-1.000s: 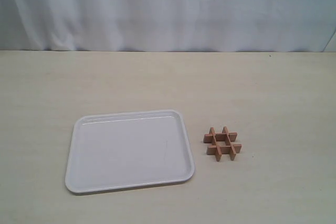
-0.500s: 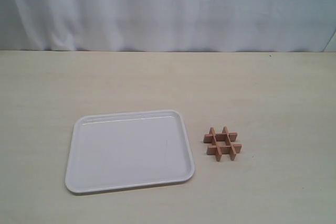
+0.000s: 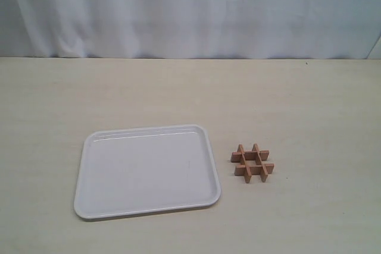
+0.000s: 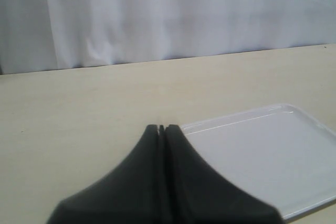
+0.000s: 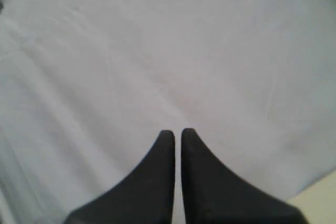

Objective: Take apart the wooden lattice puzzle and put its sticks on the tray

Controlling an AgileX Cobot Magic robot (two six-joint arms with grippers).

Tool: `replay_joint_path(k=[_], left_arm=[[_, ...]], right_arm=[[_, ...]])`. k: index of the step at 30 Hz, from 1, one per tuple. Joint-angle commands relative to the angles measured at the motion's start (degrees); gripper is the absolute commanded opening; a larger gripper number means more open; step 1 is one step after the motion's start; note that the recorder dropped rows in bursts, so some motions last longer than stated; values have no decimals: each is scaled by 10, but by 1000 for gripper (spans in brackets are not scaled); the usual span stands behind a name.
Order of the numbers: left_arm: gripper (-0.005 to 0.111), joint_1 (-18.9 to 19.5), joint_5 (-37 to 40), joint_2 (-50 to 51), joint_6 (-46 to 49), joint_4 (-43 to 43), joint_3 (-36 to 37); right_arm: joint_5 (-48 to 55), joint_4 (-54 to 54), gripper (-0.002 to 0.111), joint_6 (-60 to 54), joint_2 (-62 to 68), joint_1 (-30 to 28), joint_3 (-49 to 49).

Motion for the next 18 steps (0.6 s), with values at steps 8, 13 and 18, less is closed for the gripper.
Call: replay_joint_path(k=[8,13,18], left_arm=[[0,0,-6,0,-2,0,1],[0,0,-6,0,-2,0,1],[0,0,-6,0,-2,0,1]], right_arm=[[5,-148,4,-34,217,-4,-132],[-47,-148,4,-34,314,-4,-154],[-107,-148,4,-30,370,-4,-155]])
